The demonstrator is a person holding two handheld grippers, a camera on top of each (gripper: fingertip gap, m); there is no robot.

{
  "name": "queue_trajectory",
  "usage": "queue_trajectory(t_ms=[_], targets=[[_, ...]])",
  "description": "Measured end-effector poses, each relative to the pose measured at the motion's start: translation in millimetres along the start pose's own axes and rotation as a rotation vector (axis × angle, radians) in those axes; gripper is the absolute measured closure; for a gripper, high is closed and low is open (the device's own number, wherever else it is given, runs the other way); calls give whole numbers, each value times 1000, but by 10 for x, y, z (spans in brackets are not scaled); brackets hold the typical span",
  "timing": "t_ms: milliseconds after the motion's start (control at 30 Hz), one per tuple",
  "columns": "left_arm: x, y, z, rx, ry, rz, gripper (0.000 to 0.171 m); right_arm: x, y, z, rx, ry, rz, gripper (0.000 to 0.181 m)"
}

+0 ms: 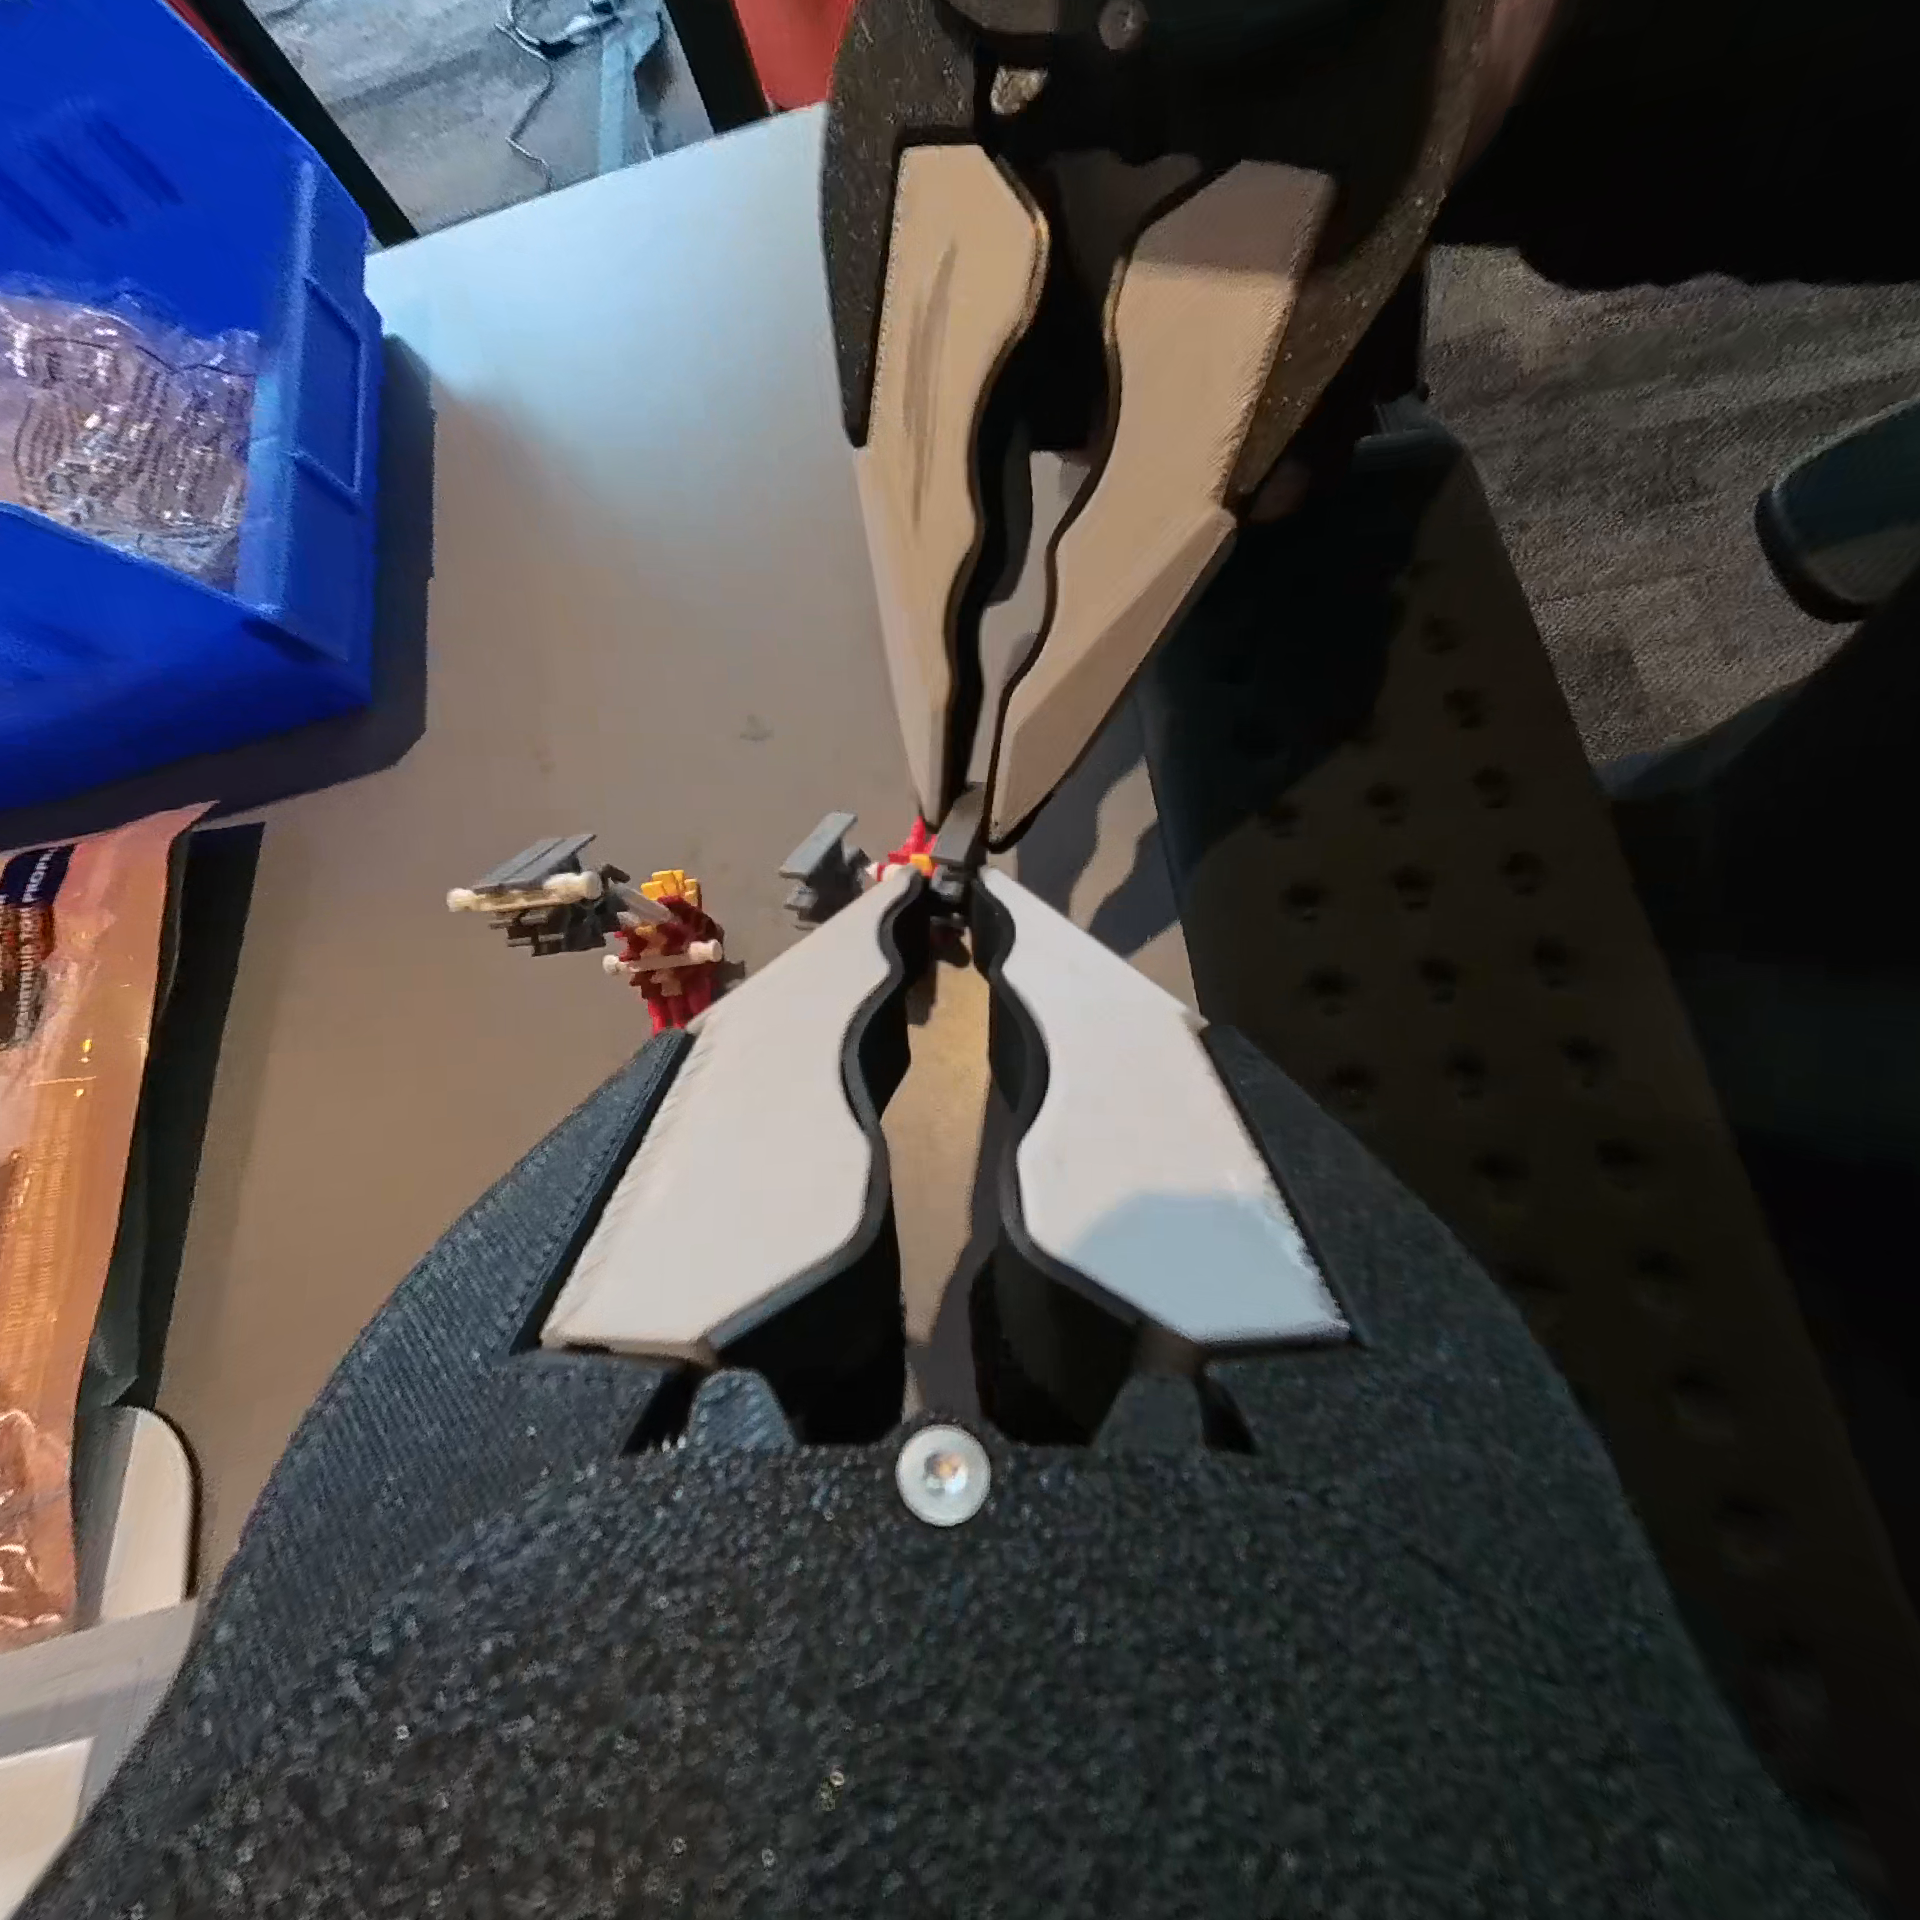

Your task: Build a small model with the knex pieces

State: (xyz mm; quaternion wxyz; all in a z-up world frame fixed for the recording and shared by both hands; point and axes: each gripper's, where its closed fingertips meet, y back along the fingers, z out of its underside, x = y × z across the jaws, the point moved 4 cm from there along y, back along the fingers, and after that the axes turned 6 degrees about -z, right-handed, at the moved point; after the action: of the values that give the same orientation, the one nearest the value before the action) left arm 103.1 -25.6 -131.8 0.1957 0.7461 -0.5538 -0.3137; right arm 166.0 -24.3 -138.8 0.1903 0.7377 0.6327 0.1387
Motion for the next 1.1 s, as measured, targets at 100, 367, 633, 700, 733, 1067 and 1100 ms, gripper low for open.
queue_trajectory(t_ms=[100,367,633,700,733,1067,1100], targets=[[-78,42,-87,96,87,-15,162,49,71,-78,93,-87,-34,176],[-49,1,-77,174,167,12,163,58,66,-30,136,-161,-98,175],[-34,9,-9,126,76,-52,166,266,218,-14,85,-102,38,148],[-25,-3,53,106,20,-93,166,293,164,51,14,-40,64,148],[-5,-21,106,77,-35,-117,166,295,119,88,-21,-17,63,148],[258,-164,614,-115,-413,-192,163,235,-173,227,-139,59,-37,148],[280,-163,638,-114,-420,-182,160,219,-179,230,-145,67,-37,148]])
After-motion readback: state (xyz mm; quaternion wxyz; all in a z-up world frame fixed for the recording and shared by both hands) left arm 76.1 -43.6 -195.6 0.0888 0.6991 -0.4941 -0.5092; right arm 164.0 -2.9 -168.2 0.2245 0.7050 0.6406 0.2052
